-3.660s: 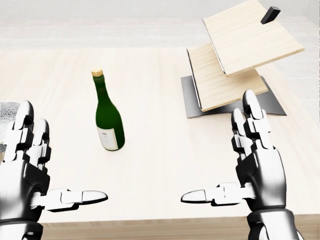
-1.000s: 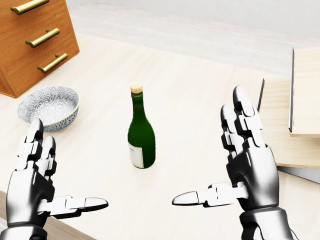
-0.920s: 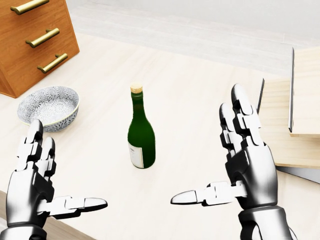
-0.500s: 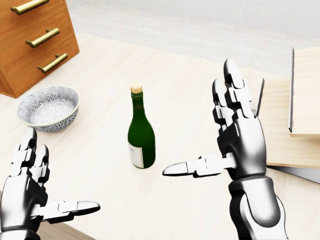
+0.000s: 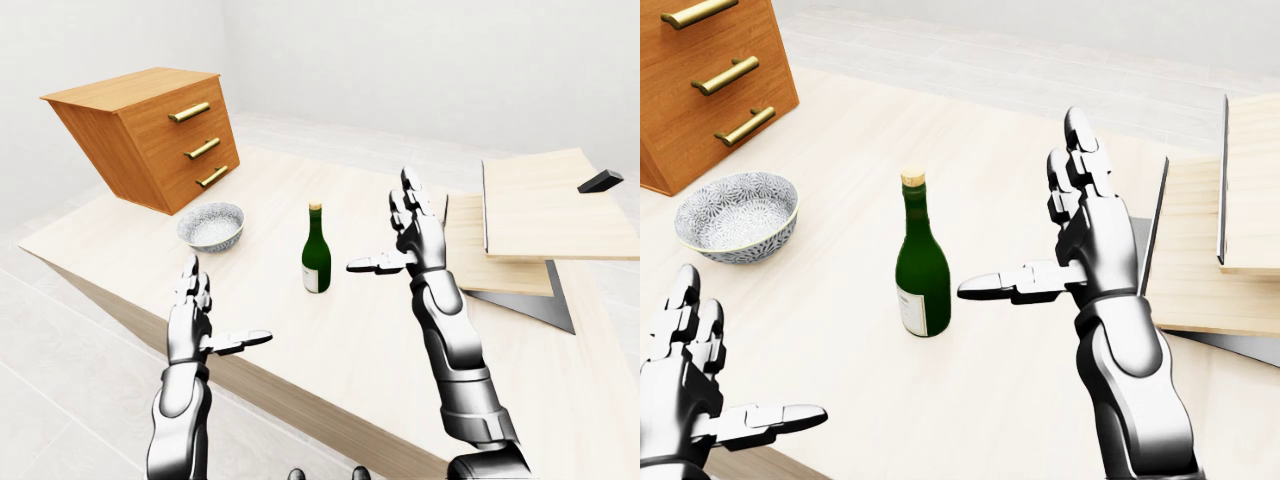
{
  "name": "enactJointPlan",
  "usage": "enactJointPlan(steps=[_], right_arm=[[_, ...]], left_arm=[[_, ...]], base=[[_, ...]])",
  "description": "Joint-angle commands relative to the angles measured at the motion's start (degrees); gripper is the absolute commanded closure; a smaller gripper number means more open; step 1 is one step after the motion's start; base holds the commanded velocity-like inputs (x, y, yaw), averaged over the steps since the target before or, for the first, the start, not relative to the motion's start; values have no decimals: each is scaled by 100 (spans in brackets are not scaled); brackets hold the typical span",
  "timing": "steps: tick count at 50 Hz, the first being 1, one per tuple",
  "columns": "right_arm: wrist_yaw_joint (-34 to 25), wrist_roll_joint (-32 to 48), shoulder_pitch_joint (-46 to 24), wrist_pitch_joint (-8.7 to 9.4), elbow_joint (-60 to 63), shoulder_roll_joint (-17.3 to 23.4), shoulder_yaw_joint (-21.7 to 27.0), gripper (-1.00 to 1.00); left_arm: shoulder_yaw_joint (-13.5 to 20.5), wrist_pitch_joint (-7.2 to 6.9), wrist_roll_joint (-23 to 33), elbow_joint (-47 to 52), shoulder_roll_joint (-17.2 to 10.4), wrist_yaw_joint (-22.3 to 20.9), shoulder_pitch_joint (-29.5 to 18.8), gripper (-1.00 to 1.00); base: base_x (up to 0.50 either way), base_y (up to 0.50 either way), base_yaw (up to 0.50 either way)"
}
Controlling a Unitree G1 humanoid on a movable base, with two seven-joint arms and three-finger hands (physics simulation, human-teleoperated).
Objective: Put the wine bottle on the wine rack.
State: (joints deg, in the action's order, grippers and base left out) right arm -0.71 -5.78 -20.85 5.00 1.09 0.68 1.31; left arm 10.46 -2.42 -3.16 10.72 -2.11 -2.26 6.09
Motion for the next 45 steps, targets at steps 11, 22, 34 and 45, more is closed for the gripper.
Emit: enactJointPlan(steps=[11, 22, 34, 45], right_arm=[[122, -56, -857, 0, -1178, -98, -71, -100], [145, -208, -1249, 0, -1867, -136, -2, -100], [114, -244, -1861, 0, -3391, -193, 5, -100], [129, -175, -2344, -169, -4349, -153, 38, -100]], left_arm=[[95, 234, -40, -356, -43, -9, -60, -100], [97, 227, -42, -309, -54, -18, -28, -100], [78, -52, -31, 124, -25, -20, 67, -100], [65, -142, 9, 247, 8, -24, 70, -100]], base=[[0, 0, 0], [0, 0, 0], [0, 0, 0], [0, 0, 0]])
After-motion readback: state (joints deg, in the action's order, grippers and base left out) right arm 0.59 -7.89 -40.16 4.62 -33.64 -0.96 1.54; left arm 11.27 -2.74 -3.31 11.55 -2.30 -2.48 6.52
